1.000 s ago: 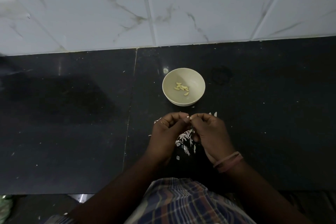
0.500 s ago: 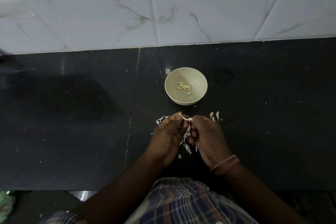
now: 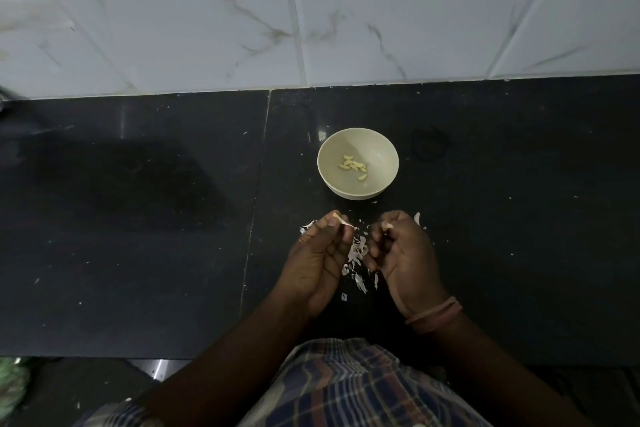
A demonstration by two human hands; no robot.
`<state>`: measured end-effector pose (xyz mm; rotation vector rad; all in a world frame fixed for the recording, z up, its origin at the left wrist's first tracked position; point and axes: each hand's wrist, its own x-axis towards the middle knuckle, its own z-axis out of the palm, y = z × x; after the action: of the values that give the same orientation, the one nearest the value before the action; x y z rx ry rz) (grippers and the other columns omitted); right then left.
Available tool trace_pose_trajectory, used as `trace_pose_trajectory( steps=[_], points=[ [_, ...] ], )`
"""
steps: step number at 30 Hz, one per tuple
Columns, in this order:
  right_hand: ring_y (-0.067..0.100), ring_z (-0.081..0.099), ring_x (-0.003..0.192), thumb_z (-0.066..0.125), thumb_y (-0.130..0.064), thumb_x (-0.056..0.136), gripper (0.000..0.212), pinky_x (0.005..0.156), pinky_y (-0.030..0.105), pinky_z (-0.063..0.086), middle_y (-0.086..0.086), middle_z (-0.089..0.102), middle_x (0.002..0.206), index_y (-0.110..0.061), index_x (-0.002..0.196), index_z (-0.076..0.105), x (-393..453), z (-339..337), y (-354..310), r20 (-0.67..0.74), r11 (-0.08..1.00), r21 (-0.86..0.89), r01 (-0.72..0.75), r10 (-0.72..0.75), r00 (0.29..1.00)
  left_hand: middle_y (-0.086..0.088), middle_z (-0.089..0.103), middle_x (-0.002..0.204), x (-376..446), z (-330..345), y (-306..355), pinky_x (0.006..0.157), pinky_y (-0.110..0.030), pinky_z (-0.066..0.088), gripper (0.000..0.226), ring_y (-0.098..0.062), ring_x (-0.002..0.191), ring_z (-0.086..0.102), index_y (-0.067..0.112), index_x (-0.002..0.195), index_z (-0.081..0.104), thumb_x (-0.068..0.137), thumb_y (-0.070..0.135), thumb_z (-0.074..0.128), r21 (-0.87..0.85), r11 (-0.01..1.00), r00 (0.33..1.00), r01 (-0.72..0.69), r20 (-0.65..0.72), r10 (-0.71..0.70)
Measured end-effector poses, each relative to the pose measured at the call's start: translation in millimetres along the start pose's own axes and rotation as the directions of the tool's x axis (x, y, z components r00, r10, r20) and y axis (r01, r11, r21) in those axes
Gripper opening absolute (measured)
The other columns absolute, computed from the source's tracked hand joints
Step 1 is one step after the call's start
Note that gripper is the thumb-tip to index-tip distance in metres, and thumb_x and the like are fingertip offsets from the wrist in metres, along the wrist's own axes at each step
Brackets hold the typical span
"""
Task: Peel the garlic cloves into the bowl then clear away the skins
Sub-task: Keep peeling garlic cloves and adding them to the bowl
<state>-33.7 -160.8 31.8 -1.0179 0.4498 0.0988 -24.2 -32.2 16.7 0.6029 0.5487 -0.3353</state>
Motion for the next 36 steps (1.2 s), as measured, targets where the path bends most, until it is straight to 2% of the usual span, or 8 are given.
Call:
trace_pose_trajectory(
  steps=[4,6,8,13,18,22,29,36],
  points=[
    [0.023,0.043,0.053,0.049,-0.028,0.103,0.036,0.051,0.035,0.038,0.009,0.045,0.061,-0.007,0.073,0.049,-3,1,5,-0.085,0.924,-0.377,0.058,-0.097,0.992,-0.011,0.074,0.099,-4,2,-1,0.08,-0.023,0.061,0.019,-0.015,0.089,0.073,0.004,0.108,0.067,0.09,0.006,0.062,0.058,0.998,0.999,0.019,0.04,-0.021],
    [0.022,0.053,0.059,0.057,-0.025,0.101,0.026,0.058,0.037,0.047,0.009,0.055,0.067,-0.005,0.084,0.055,-3,0,8,-0.09,0.86,-0.495,0.121,-0.19,0.978,-0.012,0.074,0.105,-3,0,-2,0.08,-0.023,0.06,0.028,-0.017,0.093,0.072,0.002,0.116,0.064,0.09,0.01,0.062,0.09,0.996,0.998,0.017,0.055,-0.022],
    [0.02,0.062,0.073,0.059,-0.011,0.097,0.004,0.069,0.041,0.053,0.007,0.064,0.083,-0.015,0.097,0.059,-3,0,8,-0.085,0.841,-0.515,0.168,-0.245,0.966,-0.013,0.074,0.107,-3,-1,-3,0.079,-0.023,0.06,0.033,-0.017,0.093,0.072,0.001,0.123,0.061,0.091,0.011,0.062,0.106,0.994,0.998,0.014,0.063,-0.021],
    [0.008,0.055,0.061,0.05,0.009,0.087,0.027,0.06,0.028,0.045,-0.002,0.063,0.068,-0.012,0.075,0.064,-4,-4,3,-0.047,0.753,-0.618,0.228,-0.324,0.945,-0.01,0.075,0.101,-4,-1,-4,0.074,-0.022,0.059,0.032,-0.014,0.088,0.072,0.001,0.121,0.062,0.091,0.013,0.063,0.146,0.989,0.998,0.017,0.057,-0.026],
    [0.004,0.069,0.079,0.061,-0.001,0.093,0.019,0.071,0.02,0.055,-0.005,0.072,0.089,-0.015,0.099,0.07,-3,4,2,0.027,0.725,-0.619,0.303,-0.366,0.93,-0.01,0.073,0.104,-4,-3,-3,0.077,-0.023,0.059,0.041,-0.015,0.089,0.071,-0.003,0.133,0.057,0.095,0.013,0.06,0.18,0.984,0.999,0.003,0.036,-0.009],
    [0.008,0.068,0.096,0.066,-0.006,0.093,0.019,0.084,0.029,0.057,-0.006,0.069,0.104,-0.018,0.107,0.074,0,1,4,0.214,0.563,-0.695,0.446,-0.43,0.877,-0.015,0.07,0.112,-3,-6,-3,0.078,-0.024,0.059,0.043,-0.016,0.092,0.069,-0.006,0.132,0.059,0.094,0.016,0.06,0.238,0.971,0.999,-0.013,0.043,0.003],
    [0.003,0.065,0.097,0.066,-0.011,0.094,0.013,0.085,0.027,0.055,-0.01,0.068,0.1,-0.019,0.102,0.072,4,-6,5,0.27,0.439,-0.774,0.455,-0.421,0.866,-0.008,0.073,0.086,-2,-6,-5,0.069,-0.02,0.058,0.018,-0.009,0.075,0.067,0.001,0.102,0.074,0.095,0.012,0.061,0.275,0.961,0.999,-0.013,0.043,0.002],
    [0.009,0.061,0.096,0.06,-0.014,0.098,0.008,0.084,0.022,0.048,-0.001,0.066,0.102,-0.015,0.102,0.066,7,-6,10,0.23,0.39,-0.826,0.407,-0.426,0.875,-0.025,0.07,0.118,-4,-3,-5,0.091,-0.03,0.059,0.032,-0.025,0.101,0.072,-0.011,0.12,0.065,0.089,-0.004,0.058,0.286,0.955,0.995,-0.075,0.091,0.05]
  ],
)
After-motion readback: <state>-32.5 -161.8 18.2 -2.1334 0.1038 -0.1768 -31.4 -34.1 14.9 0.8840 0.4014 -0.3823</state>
